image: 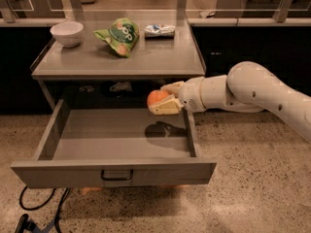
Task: Place orange into top drawer
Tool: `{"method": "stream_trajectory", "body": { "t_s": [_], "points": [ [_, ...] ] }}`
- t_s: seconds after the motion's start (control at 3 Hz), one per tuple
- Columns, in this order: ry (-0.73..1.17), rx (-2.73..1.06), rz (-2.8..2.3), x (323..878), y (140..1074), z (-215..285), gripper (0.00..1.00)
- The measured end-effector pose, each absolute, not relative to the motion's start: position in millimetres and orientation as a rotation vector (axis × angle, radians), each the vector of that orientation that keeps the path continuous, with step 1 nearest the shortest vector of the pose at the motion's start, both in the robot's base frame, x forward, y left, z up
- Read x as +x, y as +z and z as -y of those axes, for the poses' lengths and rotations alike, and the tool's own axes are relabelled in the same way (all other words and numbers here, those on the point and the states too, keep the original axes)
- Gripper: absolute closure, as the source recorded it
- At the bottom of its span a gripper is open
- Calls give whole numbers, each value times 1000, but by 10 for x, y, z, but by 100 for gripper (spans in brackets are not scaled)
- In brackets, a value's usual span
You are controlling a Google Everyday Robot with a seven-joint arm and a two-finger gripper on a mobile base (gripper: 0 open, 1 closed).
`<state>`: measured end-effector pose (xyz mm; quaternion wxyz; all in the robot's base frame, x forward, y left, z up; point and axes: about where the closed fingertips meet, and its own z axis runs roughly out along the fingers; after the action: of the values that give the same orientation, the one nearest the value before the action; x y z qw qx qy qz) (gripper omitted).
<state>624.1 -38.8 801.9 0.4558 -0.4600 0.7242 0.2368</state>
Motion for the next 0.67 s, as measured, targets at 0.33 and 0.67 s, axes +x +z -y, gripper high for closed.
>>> {"method": "stream_trajectory", "body": {
  "t_s": [0.33,0.67],
  "points": [
    [562,-1172,-1834,6237,7637,256,100],
    [575,-1179,-1878,6187,7188,107,100]
  ]
}}
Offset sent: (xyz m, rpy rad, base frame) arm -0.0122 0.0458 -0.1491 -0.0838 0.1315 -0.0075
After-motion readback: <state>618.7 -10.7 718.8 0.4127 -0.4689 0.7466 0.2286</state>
